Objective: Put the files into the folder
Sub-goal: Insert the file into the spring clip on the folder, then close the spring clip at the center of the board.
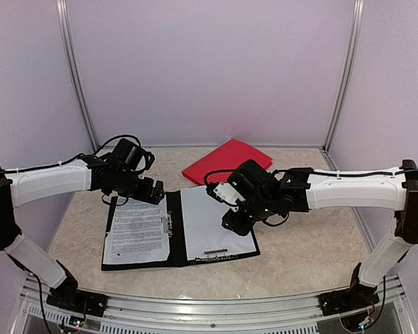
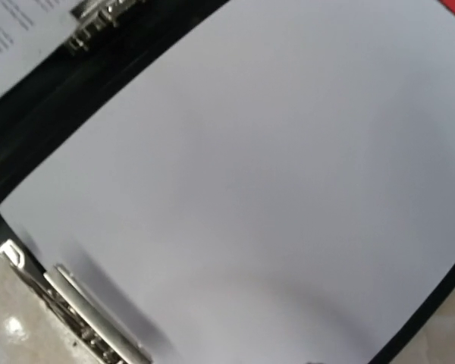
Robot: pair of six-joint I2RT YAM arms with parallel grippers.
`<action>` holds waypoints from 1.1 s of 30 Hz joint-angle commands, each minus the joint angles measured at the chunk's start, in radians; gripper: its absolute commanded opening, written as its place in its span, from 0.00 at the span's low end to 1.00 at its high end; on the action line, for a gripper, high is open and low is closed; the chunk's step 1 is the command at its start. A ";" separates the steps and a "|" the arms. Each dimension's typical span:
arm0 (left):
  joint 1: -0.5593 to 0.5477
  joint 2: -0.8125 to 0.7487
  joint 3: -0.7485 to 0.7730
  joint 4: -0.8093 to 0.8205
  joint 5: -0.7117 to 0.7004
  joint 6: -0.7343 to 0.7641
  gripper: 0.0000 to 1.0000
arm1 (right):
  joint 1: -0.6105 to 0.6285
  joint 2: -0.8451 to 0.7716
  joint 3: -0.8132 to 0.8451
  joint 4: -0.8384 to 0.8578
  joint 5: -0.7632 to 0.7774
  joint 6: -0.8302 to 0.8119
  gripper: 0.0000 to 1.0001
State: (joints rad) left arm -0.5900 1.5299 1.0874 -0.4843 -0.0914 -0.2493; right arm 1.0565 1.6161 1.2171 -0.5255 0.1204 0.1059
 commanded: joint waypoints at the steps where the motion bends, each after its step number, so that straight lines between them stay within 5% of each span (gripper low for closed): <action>1: -0.018 -0.138 -0.107 0.064 -0.093 -0.054 0.99 | 0.062 0.047 0.024 0.004 0.039 0.012 0.42; 12: 0.099 -0.304 -0.137 -0.018 -0.108 -0.211 0.99 | 0.261 0.401 0.382 -0.212 0.056 -0.110 0.28; 18: 0.098 -0.308 -0.137 -0.025 -0.124 -0.222 0.99 | 0.264 0.435 0.441 -0.231 -0.048 -0.177 0.26; 33: 0.084 -0.303 -0.141 -0.003 -0.112 -0.193 0.99 | 0.201 0.506 0.498 -0.287 -0.118 -0.257 0.38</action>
State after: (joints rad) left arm -0.4969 1.2228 0.9325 -0.4866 -0.1978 -0.4553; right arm 1.2854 2.0998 1.6947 -0.7830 0.0269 -0.1303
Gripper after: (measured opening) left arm 0.987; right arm 0.374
